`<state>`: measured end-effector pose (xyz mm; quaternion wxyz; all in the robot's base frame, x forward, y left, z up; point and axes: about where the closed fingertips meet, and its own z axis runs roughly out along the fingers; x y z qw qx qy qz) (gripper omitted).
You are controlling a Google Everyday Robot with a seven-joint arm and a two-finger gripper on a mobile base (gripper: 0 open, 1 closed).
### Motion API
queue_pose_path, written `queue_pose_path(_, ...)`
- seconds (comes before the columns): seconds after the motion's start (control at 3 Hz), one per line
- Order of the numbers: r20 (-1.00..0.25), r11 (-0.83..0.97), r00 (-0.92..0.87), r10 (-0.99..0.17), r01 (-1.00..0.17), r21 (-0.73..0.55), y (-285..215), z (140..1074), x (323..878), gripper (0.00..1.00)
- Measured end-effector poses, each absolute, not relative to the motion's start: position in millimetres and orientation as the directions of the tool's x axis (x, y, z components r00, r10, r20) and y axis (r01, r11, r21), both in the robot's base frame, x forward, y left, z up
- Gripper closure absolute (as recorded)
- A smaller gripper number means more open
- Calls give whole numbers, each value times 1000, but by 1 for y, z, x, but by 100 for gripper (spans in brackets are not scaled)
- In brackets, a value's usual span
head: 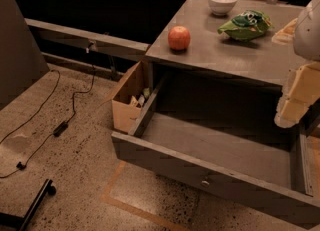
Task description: Place green rice chip bag into top drawer
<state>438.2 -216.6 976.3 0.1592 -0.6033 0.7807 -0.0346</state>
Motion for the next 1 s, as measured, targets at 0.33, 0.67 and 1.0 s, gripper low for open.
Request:
queue_pose_path(0.33,-207,270,-221,-953,-931,-246,-217,976,438,0)
queue_pose_path(0.67,-287,371,-293,-912,-888,-273,-224,974,447,0)
queue_pose_path(1.0,-445,570,-434,-783,-788,-234,-252,952,434,0)
